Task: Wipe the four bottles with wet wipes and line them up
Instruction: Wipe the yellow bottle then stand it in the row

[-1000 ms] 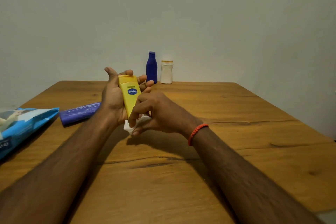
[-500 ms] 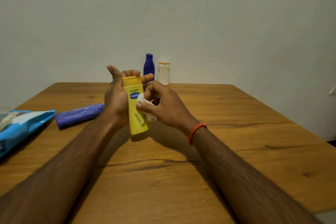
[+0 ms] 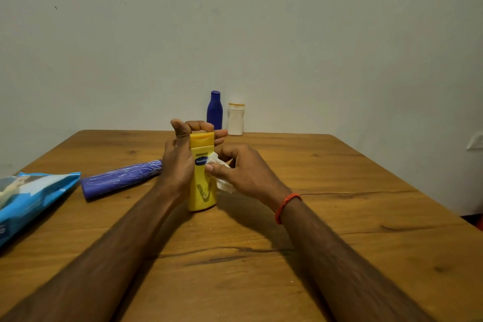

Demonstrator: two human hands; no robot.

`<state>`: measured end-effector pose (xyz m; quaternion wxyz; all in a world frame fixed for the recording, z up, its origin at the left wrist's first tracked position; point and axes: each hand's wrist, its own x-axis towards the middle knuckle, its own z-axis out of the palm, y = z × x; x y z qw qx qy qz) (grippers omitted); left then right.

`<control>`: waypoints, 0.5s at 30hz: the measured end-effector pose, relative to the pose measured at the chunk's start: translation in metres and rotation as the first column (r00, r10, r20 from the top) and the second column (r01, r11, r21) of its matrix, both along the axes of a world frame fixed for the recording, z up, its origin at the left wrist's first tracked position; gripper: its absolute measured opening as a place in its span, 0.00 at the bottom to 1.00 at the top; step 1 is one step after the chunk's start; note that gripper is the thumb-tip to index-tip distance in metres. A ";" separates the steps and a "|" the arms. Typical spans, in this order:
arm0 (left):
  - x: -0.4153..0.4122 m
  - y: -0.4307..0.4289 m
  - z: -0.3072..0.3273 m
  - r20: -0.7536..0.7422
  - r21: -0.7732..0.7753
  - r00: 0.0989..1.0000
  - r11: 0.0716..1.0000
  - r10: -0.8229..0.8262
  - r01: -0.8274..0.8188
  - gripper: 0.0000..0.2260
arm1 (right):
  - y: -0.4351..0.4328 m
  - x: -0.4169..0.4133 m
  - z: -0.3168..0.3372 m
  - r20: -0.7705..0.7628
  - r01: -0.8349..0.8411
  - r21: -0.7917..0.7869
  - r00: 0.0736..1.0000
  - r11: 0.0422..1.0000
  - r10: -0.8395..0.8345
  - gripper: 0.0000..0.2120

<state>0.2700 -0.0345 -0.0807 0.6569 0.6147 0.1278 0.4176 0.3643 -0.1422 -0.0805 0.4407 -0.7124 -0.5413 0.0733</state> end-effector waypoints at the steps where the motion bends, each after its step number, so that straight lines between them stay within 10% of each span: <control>1: 0.000 0.002 -0.002 0.002 -0.005 1.000 1.000 0.014 -0.014 0.31 | 0.000 0.000 -0.001 0.005 -0.004 -0.002 1.000 1.000 0.004 0.14; 15: 0.002 -0.013 -0.020 -0.081 0.159 0.977 0.970 0.198 -0.184 0.19 | 0.001 0.036 -0.009 -0.022 0.238 0.021 0.971 0.971 -0.237 0.05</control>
